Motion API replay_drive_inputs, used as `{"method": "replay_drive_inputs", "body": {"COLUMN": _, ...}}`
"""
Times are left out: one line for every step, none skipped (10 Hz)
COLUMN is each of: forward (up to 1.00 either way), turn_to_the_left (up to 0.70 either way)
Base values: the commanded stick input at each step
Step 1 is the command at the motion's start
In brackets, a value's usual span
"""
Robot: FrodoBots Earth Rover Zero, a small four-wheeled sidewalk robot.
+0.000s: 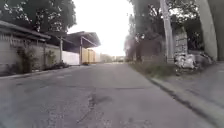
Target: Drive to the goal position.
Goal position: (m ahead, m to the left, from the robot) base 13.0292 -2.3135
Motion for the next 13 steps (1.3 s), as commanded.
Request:
{"method": "replay_drive_inputs", "body": {"forward": 1.0, "turn_to_the_left": 0.0}}
{"method": "replay_drive_inputs", "body": {"forward": 1.0, "turn_to_the_left": 0.0}}
{"method": "replay_drive_inputs", "body": {"forward": 1.0, "turn_to_the_left": 0.0}}
{"method": "replay_drive_inputs", "body": {"forward": 1.0, "turn_to_the_left": 0.0}}
{"method": "replay_drive_inputs", "body": {"forward": 1.0, "turn_to_the_left": 0.0}}
{"method": "replay_drive_inputs", "body": {"forward": 1.0, "turn_to_the_left": 0.0}}
{"method": "replay_drive_inputs", "body": {"forward": 1.0, "turn_to_the_left": 0.0}}
{"method": "replay_drive_inputs", "body": {"forward": 1.0, "turn_to_the_left": 0.0}}
{"method": "replay_drive_inputs", "body": {"forward": 1.0, "turn_to_the_left": 0.0}}
{"method": "replay_drive_inputs", "body": {"forward": 1.0, "turn_to_the_left": 0.0}}
{"method": "replay_drive_inputs", "body": {"forward": 1.0, "turn_to_the_left": 0.0}}
{"method": "replay_drive_inputs", "body": {"forward": 1.0, "turn_to_the_left": 0.0}}
{"method": "replay_drive_inputs", "body": {"forward": 1.0, "turn_to_the_left": 0.0}}
